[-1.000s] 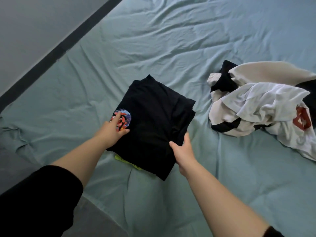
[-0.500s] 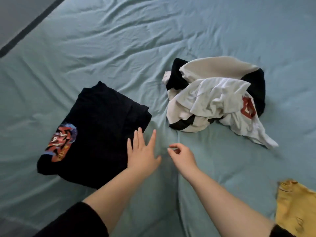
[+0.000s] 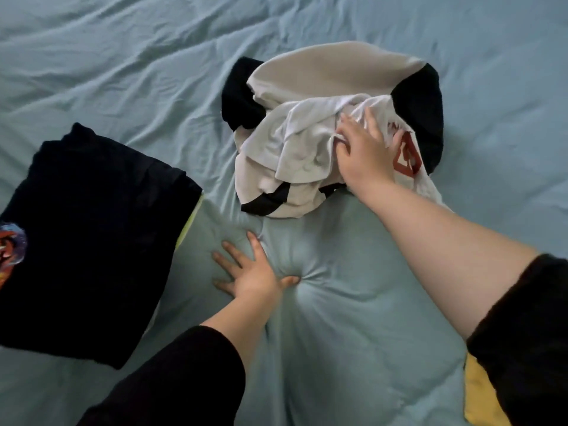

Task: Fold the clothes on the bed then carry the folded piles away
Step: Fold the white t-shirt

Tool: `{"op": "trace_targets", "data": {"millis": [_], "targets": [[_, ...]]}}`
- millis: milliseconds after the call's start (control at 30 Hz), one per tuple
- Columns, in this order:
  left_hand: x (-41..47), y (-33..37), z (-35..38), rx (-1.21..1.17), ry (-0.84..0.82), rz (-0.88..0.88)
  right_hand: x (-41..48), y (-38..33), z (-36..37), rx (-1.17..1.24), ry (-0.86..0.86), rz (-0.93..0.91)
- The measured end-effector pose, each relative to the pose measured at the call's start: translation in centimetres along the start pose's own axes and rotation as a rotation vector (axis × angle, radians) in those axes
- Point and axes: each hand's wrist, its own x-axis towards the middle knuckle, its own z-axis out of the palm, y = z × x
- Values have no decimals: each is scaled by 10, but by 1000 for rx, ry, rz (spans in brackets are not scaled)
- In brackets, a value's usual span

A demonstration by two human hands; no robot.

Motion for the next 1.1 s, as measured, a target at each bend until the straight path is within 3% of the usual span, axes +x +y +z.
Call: {"op": "trace_targets", "data": {"millis": [100, 167, 233, 333, 433, 533, 600, 733, 900, 967, 1100], "targets": [[2, 0, 0, 18, 7, 6, -59, -5, -1, 369, 190, -69], [1, -1, -1, 48, 8, 10, -103, -1, 6, 497, 170, 18], [0, 0, -1, 45, 22, -3, -144, 12, 24, 476, -7, 166], [-8, 1, -4, 87, 58, -10, -203, 34, 54, 373, -429, 343], [-19, -17, -11, 34, 36, 127, -251, 44, 71, 393, -582, 389], [-40, -45, -18, -233, 168, 289, -274, 45, 74, 538, -527, 459], [-60, -51, -12, -434, 183, 308, -285, 43, 75, 585, -510, 468], [-97, -32, 19, -850, -127, 165, -307, 39, 74, 809, -445, 587], [-116, -20, 47, -1131, -225, 22, -315, 52, 67, 928, 67, 952], [-126, -32, 50, -1187, -248, -30, -314, 51, 63, 1013, 24, 992], [-150, -81, 59, -1112, -158, -134, -317, 41, 66, 1024, -267, 926]]}}
